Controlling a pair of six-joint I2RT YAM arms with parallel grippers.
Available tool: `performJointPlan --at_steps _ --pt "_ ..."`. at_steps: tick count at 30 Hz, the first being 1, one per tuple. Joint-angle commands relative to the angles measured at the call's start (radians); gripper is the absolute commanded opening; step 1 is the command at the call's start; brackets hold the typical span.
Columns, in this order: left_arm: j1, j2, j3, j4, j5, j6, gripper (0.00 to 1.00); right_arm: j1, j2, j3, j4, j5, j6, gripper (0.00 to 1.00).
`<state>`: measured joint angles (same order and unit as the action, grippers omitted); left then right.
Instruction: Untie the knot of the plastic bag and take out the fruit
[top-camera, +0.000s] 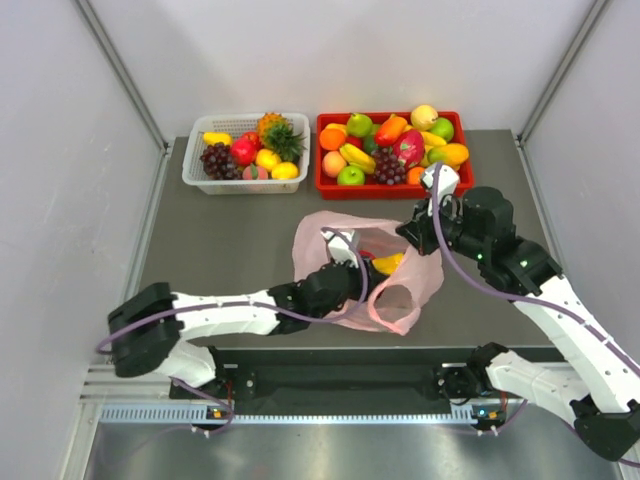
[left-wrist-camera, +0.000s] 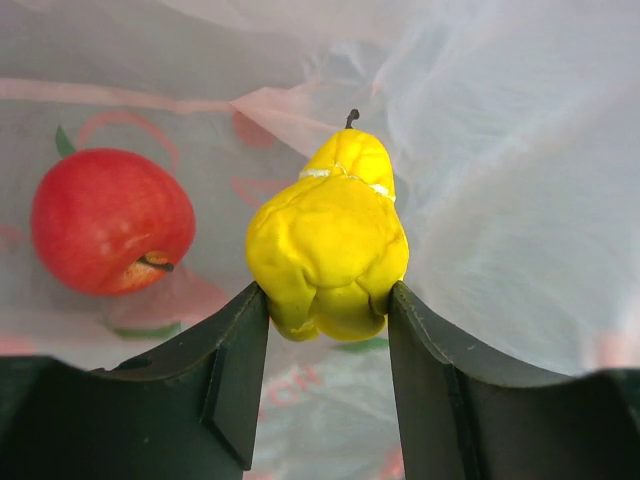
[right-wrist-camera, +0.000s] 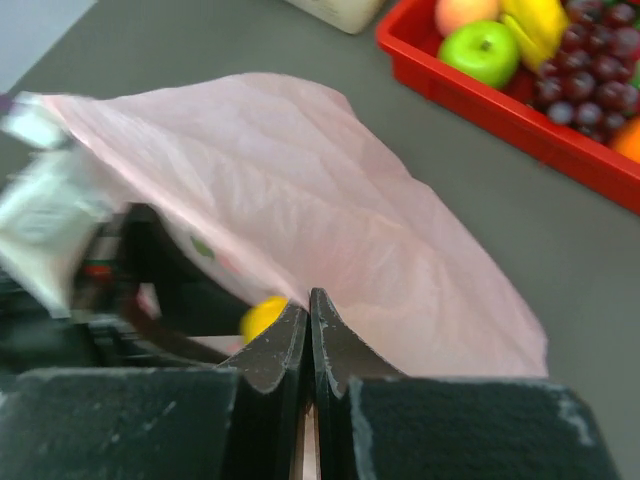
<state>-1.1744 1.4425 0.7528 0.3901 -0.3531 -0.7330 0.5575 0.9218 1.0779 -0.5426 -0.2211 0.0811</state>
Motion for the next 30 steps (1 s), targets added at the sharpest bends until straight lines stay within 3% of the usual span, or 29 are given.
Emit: performJointPlan --at_steps 1,9,15,23,30 --pt "-0.005 -0.134 -0.041 -0.135 0.037 -0.013 0.00 -0.011 -0.015 -0.016 0.072 0.167 0.042 0.00" --pt "-0.011 -0.438 -0.099 -0.321 0.036 -0.003 0.00 -0.014 0.040 -0.022 0.089 0.351 0.083 0.00" --pt "-0.008 -0.576 -0.086 -0.330 -0.069 0.058 0.00 -0.016 0.037 -0.026 0.096 0.431 0.086 0.00" --pt "0.036 -0.617 -0.037 -0.315 -0.105 0.093 0.00 -0.019 0.020 -0.024 0.086 0.399 0.045 0.00" --pt "0.055 -0.663 0.072 -0.289 -0.159 0.162 0.00 -0.028 0.006 0.008 0.041 0.560 0.043 0.00"
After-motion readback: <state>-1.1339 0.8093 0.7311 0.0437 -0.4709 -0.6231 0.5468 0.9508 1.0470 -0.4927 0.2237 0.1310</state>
